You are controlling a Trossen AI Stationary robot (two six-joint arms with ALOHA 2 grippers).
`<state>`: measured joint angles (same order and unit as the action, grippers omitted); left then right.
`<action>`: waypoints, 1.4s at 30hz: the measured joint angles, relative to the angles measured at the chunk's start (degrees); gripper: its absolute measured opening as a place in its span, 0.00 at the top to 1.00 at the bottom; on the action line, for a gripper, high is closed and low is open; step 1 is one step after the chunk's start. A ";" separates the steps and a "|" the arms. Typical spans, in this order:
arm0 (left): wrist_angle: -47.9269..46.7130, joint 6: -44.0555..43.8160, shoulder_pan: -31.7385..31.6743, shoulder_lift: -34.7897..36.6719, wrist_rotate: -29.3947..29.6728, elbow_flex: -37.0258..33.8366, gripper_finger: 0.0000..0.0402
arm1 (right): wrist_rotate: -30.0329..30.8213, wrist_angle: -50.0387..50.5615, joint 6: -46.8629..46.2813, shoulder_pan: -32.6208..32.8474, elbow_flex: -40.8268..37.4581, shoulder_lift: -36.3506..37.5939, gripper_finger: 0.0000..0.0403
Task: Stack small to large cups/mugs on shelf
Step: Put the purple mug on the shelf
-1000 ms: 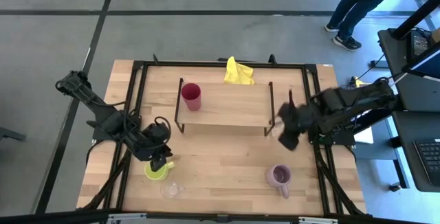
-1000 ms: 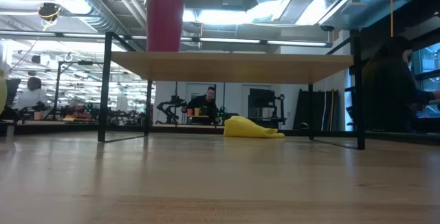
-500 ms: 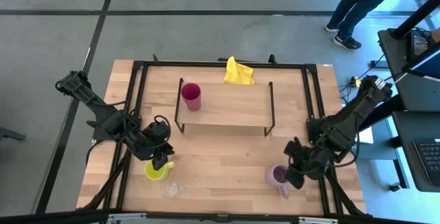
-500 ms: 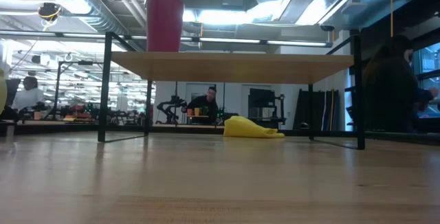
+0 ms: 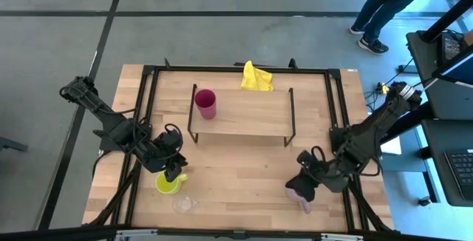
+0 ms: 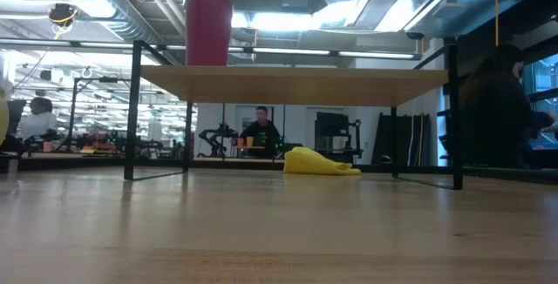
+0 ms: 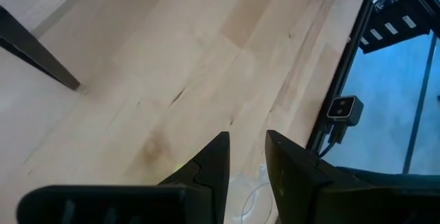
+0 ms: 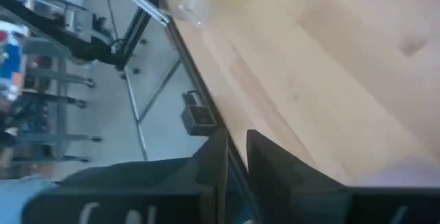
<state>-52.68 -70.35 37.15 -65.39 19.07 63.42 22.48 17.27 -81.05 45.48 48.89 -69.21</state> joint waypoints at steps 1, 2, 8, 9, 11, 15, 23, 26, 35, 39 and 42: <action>-0.03 0.00 0.00 0.00 0.16 0.00 0.78 | 0.05 1.54 0.61 -0.63 0.51 -0.02 0.85; -0.14 0.00 0.00 0.00 0.38 0.01 0.78 | 0.26 4.09 2.18 -1.15 1.25 -0.02 0.85; -0.46 0.00 0.00 0.00 0.57 0.02 0.78 | -7.99 33.65 2.83 -3.24 7.57 -0.02 0.81; -0.44 0.00 0.00 0.02 0.57 0.02 0.78 | -9.77 37.94 1.68 -3.22 8.02 -0.07 0.79; -0.44 0.16 0.00 0.02 0.57 0.02 0.78 | -13.44 43.04 0.11 -2.71 8.30 0.09 0.74; -0.46 0.39 0.00 0.02 1.08 0.02 0.78 | -17.85 42.15 -2.32 -1.22 6.88 0.00 0.62; -0.86 1.90 0.00 0.02 1.77 0.02 0.78 | -16.99 33.75 -5.97 -0.93 1.17 -0.13 0.50; -0.86 1.92 0.00 0.02 1.77 0.02 0.78 | -17.05 29.57 -6.89 -0.93 -1.33 -0.18 0.51; -0.86 1.98 0.00 0.02 1.73 0.02 0.78 | -17.64 23.67 -10.21 -0.97 -7.05 -0.48 0.56; -0.87 3.04 0.00 0.02 1.66 0.02 0.78 | -18.53 23.58 -10.00 -0.99 -8.34 -0.66 0.64; -0.86 3.43 0.00 0.02 1.66 0.02 0.78 | -22.95 23.36 -9.98 -0.99 -10.51 -0.71 0.70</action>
<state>-53.54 -66.92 37.15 -65.36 20.73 63.44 -0.47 40.63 -91.03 44.49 38.39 -69.92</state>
